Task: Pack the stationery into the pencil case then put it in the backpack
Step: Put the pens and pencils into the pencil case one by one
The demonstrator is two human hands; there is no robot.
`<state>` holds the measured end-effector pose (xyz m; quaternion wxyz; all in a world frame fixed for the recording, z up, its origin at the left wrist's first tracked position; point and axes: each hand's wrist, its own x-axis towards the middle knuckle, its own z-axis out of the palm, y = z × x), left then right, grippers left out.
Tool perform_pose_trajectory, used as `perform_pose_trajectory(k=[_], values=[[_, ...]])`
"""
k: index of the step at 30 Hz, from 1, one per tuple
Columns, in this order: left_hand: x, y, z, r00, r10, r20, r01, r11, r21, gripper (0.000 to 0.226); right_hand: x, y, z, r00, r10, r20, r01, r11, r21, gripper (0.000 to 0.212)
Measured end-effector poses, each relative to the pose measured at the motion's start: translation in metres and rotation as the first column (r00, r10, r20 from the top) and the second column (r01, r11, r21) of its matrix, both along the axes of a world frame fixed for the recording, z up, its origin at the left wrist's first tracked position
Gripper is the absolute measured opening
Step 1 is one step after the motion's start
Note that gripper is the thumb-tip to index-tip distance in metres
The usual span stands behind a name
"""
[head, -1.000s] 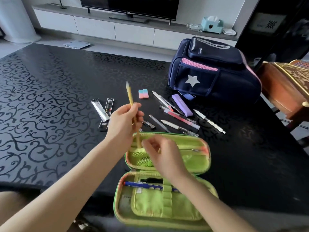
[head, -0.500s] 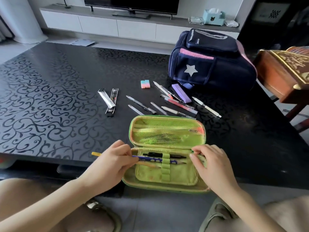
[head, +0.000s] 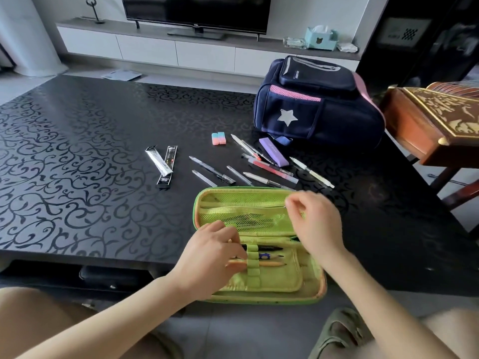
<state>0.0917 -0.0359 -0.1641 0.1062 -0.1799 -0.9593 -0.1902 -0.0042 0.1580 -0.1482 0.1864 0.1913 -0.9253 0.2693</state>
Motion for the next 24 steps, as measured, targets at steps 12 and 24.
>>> perform_pose_trajectory(k=[12, 24], values=[[0.015, -0.038, 0.001, 0.992, 0.063, 0.105, -0.071, 0.995, 0.067, 0.022, -0.107, -0.112, 0.010, 0.899, -0.189, 0.395, -0.096, 0.795, 0.599, 0.024], [0.010, -0.024, 0.000, 0.990, 0.132, 0.048, -0.140, 0.959, 0.245, 0.024, -0.039, -0.074, 0.049, 0.946, 0.209, 0.248, -0.112, 0.928, -0.354, 0.011]])
